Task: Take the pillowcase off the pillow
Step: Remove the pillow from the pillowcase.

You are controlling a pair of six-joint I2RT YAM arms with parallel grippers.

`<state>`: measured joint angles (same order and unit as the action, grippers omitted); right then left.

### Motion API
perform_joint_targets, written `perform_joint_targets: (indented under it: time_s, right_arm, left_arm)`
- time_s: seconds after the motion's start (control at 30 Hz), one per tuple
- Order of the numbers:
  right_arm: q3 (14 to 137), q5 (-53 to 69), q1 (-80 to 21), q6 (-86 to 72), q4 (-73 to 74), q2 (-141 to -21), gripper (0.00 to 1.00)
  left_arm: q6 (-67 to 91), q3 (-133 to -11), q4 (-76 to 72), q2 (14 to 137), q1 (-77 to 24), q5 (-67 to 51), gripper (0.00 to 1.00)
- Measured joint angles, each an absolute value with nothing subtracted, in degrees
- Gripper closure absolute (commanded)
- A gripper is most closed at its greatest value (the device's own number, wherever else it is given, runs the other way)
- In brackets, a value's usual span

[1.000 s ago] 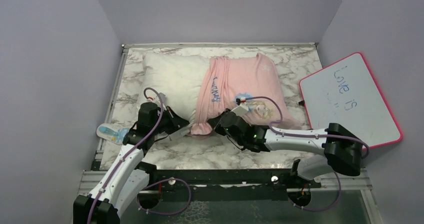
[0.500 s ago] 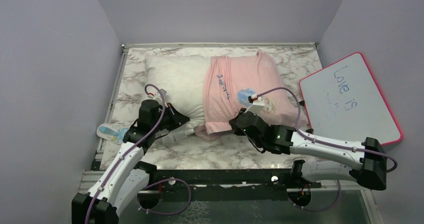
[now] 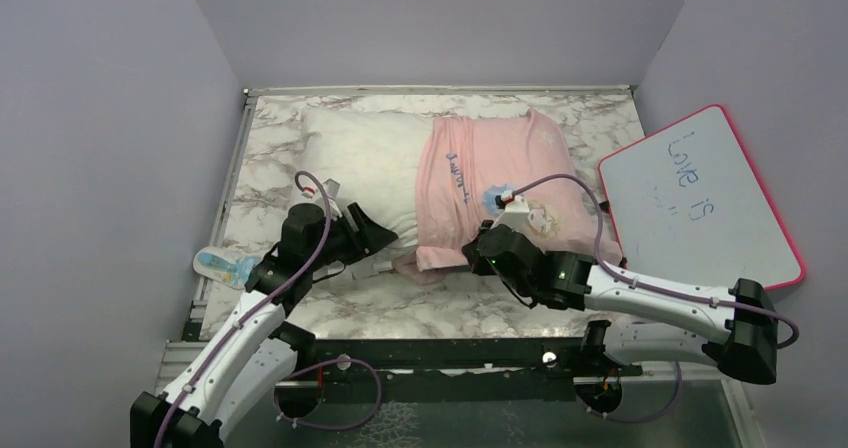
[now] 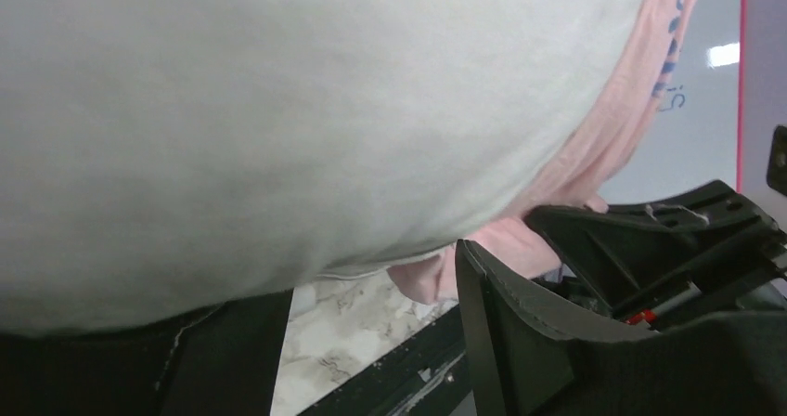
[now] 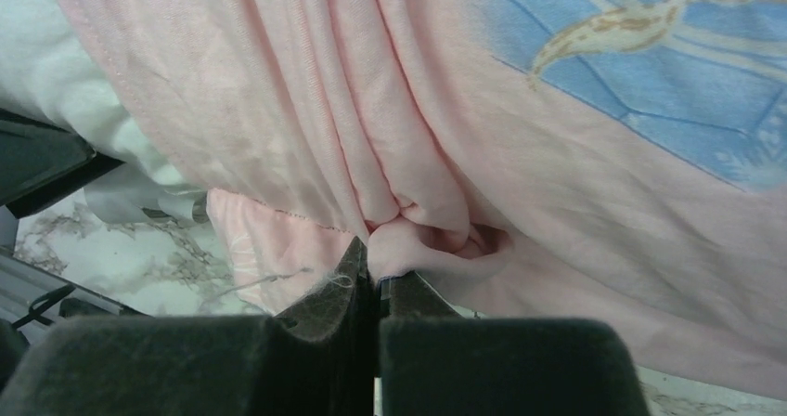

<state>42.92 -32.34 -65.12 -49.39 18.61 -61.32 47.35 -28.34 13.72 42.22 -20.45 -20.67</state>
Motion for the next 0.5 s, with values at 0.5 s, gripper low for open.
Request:
perform_joint_targets:
  time_s: [0.5]
  right_arm:
    - [45.63, -31.44, -64.86, -46.83, 17.8, -64.71, 0.98]
  left_arm:
    - [71.7, -20.45, 13.78, 33.3, -45.84, 8.12, 0.24]
